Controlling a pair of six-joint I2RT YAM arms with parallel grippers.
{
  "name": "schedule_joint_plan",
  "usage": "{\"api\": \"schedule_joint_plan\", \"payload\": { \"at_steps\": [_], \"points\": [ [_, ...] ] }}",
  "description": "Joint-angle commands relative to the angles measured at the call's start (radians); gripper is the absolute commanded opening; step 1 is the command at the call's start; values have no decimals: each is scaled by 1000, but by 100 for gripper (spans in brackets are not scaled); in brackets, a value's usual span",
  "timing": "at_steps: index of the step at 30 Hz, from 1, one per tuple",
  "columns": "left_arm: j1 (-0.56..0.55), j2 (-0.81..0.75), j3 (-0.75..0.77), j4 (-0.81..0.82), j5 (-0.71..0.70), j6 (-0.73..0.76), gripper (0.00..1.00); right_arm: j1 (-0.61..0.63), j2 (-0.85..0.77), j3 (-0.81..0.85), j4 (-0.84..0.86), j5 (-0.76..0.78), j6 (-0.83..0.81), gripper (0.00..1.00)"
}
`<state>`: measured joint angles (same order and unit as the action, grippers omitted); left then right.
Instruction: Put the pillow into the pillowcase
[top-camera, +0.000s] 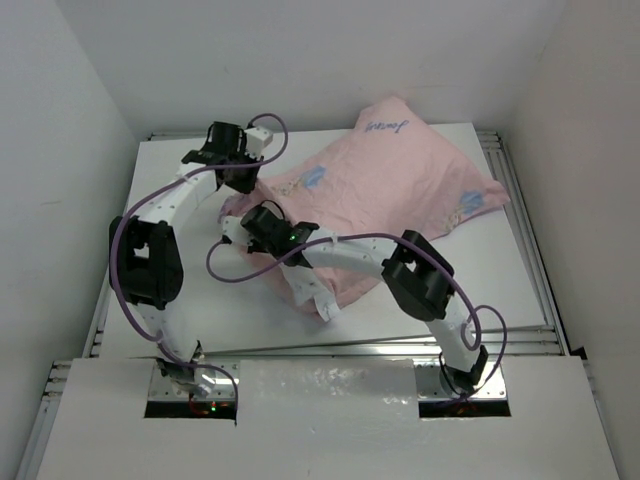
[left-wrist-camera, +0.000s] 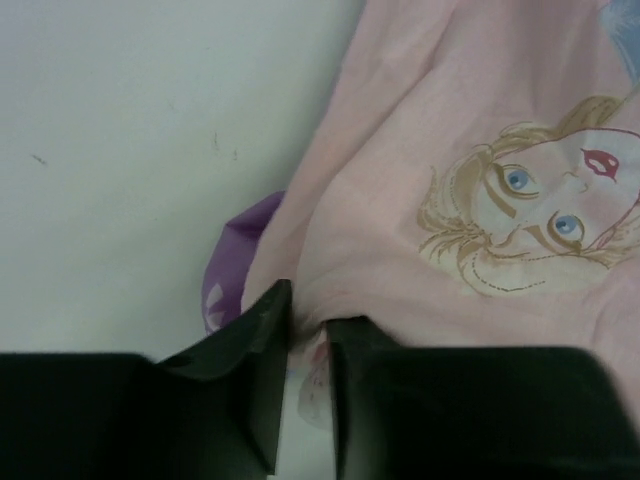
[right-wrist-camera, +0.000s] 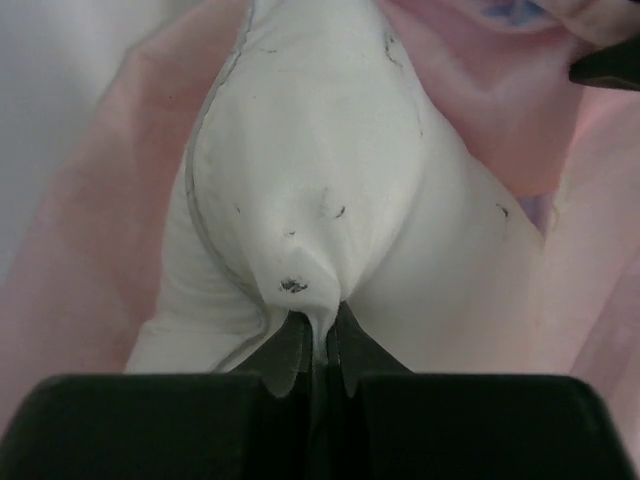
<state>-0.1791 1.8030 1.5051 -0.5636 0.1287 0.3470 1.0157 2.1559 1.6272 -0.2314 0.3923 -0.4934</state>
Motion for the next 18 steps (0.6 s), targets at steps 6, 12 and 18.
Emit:
{"api": "schedule_joint_plan", "payload": {
  "at_steps": [6, 12, 18],
  "points": [
    [36, -65, 124, -15, -9, -59, 69, -205, -215, -32, 78, -314, 461, 0],
    [75, -191, 164, -38, 11, -115, 100, -377, -307, -177, 291, -565, 728, 0],
    [122, -292, -92, 34, 129, -167, 59, -417, -275, -188, 354, -632, 826, 0]
  ]
}}
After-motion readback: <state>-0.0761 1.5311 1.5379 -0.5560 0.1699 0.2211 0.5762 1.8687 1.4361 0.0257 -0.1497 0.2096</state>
